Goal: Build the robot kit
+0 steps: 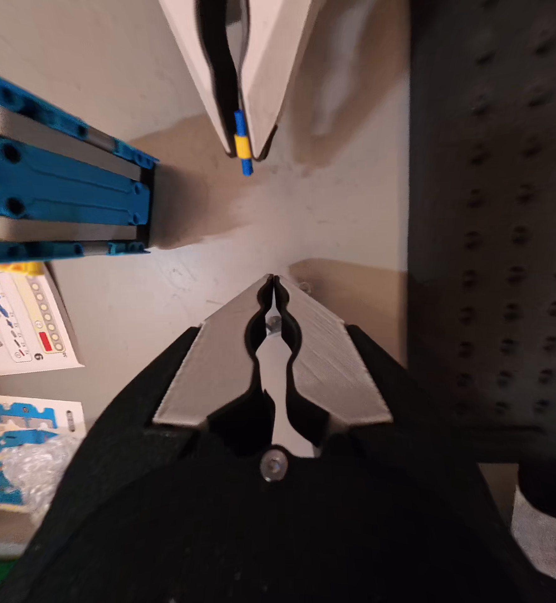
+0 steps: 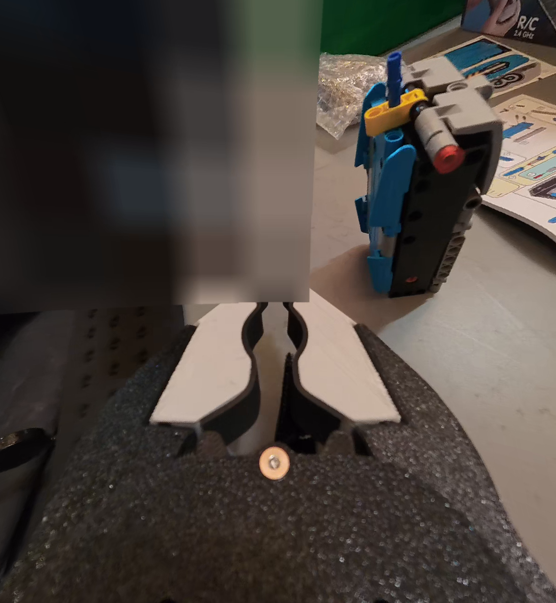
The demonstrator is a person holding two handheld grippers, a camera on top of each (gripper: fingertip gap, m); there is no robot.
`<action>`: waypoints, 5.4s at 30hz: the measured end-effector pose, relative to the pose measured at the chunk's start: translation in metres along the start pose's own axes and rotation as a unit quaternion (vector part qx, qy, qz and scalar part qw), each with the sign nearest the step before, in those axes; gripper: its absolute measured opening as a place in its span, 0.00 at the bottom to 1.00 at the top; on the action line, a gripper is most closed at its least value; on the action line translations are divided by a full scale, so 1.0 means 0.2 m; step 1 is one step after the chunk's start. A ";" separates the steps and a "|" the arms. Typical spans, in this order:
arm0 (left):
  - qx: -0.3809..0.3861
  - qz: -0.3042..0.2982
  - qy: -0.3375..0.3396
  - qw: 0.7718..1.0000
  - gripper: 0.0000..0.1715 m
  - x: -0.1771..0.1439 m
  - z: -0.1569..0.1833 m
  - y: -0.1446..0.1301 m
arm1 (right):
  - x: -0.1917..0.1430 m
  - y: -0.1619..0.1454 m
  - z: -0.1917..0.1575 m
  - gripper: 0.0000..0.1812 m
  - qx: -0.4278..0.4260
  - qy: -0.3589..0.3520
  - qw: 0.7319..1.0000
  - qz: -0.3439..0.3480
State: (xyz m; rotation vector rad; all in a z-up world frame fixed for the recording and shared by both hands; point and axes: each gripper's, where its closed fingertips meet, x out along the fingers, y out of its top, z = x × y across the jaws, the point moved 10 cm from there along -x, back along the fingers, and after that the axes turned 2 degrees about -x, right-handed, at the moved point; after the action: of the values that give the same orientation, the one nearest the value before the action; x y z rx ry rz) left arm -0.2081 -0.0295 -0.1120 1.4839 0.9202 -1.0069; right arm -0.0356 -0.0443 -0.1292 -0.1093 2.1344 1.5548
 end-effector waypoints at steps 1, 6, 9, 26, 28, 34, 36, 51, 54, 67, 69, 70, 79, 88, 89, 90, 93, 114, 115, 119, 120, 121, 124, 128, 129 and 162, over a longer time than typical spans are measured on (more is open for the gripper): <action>-0.014 0.020 -0.002 1.000 0.03 -0.03 0.00 -0.01 | 0.00 0.00 0.00 0.04 0.003 0.002 1.000 -0.001; -0.217 0.050 0.053 0.973 0.12 -0.11 -0.13 -0.09 | 0.02 0.00 0.01 0.04 0.005 0.006 1.000 -0.009; -0.325 0.050 0.007 0.944 0.18 -0.10 -0.14 -0.12 | 0.03 -0.01 0.01 0.04 0.007 0.008 1.000 -0.014; -0.510 -0.102 -0.005 0.854 0.21 -0.06 -0.14 -0.09 | 0.04 -0.02 -0.02 0.04 0.002 0.026 0.999 -0.023; -0.505 -0.098 -0.008 0.858 0.22 -0.07 -0.13 -0.07 | 0.04 -0.01 -0.02 0.04 0.002 0.027 0.999 -0.022; -0.473 -0.129 0.000 0.872 0.21 -0.02 -0.10 -0.05 | 0.04 -0.02 -0.02 0.04 0.002 0.026 0.999 -0.025; -0.469 -0.138 0.001 0.872 0.19 0.00 -0.10 -0.06 | 0.04 -0.02 -0.02 0.04 0.002 0.025 0.999 -0.026; -0.417 -0.074 -0.055 0.904 0.04 0.00 -0.08 -0.09 | 0.03 -0.01 -0.02 0.04 0.002 0.023 1.000 -0.012; -0.345 0.067 -0.085 0.932 0.04 -0.05 -0.08 -0.04 | -0.03 0.02 -0.01 0.04 0.018 0.021 0.999 0.039; -0.136 0.512 -0.073 0.845 0.04 -0.10 -0.05 0.08 | -0.22 0.08 0.01 0.03 0.087 0.132 0.962 0.224; -0.101 0.508 -0.043 0.854 0.04 -0.09 -0.03 0.09 | -0.19 0.07 0.02 0.03 0.101 0.136 0.963 0.210; -0.083 0.501 -0.016 0.862 0.04 -0.08 -0.03 0.10 | -0.19 0.06 0.03 0.04 0.109 0.134 0.964 0.204; -0.094 0.320 -0.011 0.943 0.04 0.15 -0.02 0.04 | -0.19 0.00 0.14 0.04 0.154 0.062 0.971 0.174; -0.059 0.243 -0.008 0.968 0.05 0.21 0.04 0.01 | -0.15 0.00 0.11 0.04 0.147 0.080 0.974 0.150; -0.059 0.241 -0.010 0.969 0.05 0.21 0.05 0.01 | -0.15 0.00 0.11 0.04 0.146 0.082 0.975 0.146; -0.062 0.239 -0.008 0.969 0.06 0.21 0.04 0.00 | -0.15 0.00 0.11 0.04 0.144 0.082 0.976 0.143; -0.063 0.239 -0.019 0.969 0.07 0.20 0.03 -0.02 | -0.14 0.00 0.10 0.04 0.140 0.082 0.977 0.139; -0.233 0.190 0.050 0.952 0.19 0.10 0.25 -0.04 | -0.12 0.00 0.11 0.04 0.151 0.097 0.975 0.133; -0.230 0.190 0.054 0.953 0.18 0.10 0.24 -0.03 | -0.12 0.00 0.11 0.04 0.150 0.098 0.975 0.132; -0.226 0.179 0.071 0.955 0.17 0.14 0.20 -0.04 | -0.12 0.00 0.10 0.04 0.150 0.100 0.975 0.133; -0.229 0.179 0.074 0.954 0.17 0.14 0.19 -0.04 | -0.12 0.00 0.10 0.04 0.151 0.101 0.974 0.134; -0.228 0.177 0.075 0.955 0.17 0.14 0.18 -0.04 | -0.12 0.00 0.11 0.04 0.152 0.102 0.974 0.135; -0.227 0.198 0.053 0.952 0.17 0.12 0.18 -0.03 | -0.12 0.00 0.10 0.04 0.153 0.104 0.973 0.135; -0.241 0.239 -0.008 0.940 0.17 0.11 0.16 -0.04 | -0.12 0.00 0.10 0.04 0.154 0.111 0.972 0.135; -0.240 0.247 -0.017 0.939 0.17 0.12 0.15 -0.04 | -0.12 0.00 0.10 0.04 0.154 0.113 0.972 0.135; -0.012 0.234 -0.128 0.964 0.04 0.22 -0.04 -0.01 | -0.08 -0.02 0.10 0.04 0.160 0.116 0.975 0.100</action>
State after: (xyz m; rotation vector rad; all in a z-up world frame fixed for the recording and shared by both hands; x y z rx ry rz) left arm -0.1940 -0.0203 -0.1534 1.4190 0.3687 -0.8050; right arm -0.0140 -0.0305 -0.1300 0.0377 2.6235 1.3325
